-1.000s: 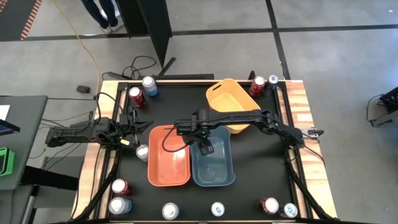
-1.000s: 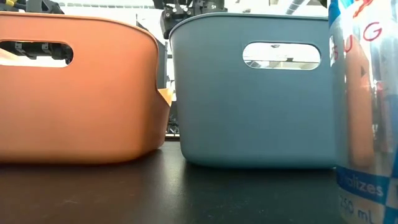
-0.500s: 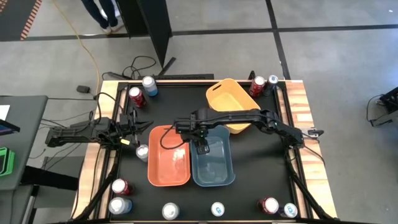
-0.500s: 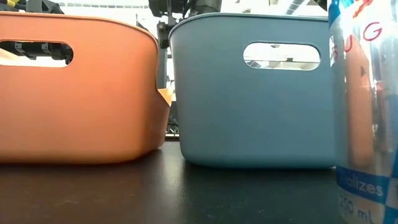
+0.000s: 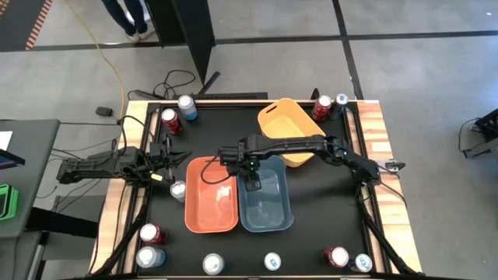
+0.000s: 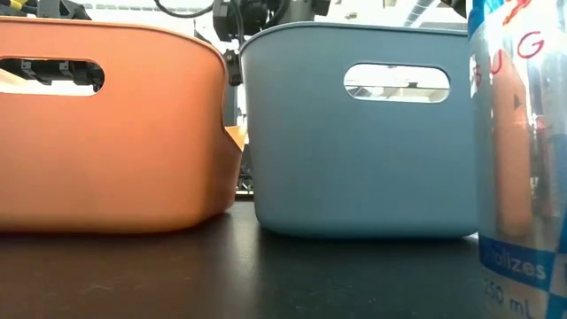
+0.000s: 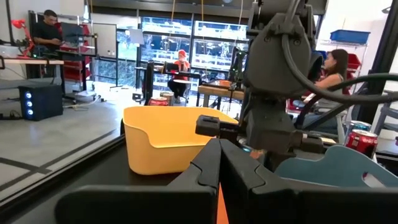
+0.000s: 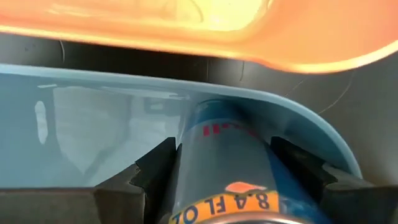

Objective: Sort soda cans
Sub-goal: Put the middle right blue soda can into the blue bin

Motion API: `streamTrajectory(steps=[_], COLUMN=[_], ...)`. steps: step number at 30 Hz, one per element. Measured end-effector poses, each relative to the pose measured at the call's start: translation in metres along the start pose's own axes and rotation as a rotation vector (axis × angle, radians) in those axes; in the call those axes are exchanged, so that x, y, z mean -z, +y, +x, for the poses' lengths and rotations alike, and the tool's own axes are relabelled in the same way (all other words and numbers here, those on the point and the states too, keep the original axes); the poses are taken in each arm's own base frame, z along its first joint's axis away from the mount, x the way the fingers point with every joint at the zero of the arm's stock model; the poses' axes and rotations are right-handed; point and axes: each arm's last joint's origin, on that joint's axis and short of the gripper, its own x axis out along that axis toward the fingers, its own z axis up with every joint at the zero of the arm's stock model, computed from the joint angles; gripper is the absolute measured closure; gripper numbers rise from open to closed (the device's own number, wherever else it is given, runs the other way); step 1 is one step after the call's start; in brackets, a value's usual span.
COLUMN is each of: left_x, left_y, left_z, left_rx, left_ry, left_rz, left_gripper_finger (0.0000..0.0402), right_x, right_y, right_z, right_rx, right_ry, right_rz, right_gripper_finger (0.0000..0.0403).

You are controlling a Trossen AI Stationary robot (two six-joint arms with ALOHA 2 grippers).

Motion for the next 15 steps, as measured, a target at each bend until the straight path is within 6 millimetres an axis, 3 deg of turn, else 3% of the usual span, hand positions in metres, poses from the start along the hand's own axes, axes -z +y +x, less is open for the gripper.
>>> streamTrajectory(steps=[15], left_x=[0.0], left_y=[0.0], left_z=[0.0], left_rx=[0.0], left_ry=[0.0], left_rz=[0.0], left_gripper_finger=[0.0401], right_x=[-0.002], right_y=[0.0003], right_z=[0.0], right_rx=[0.004], right_ry=[-0.02], right_rz=[-0.001], right_gripper_finger=[0.0136])
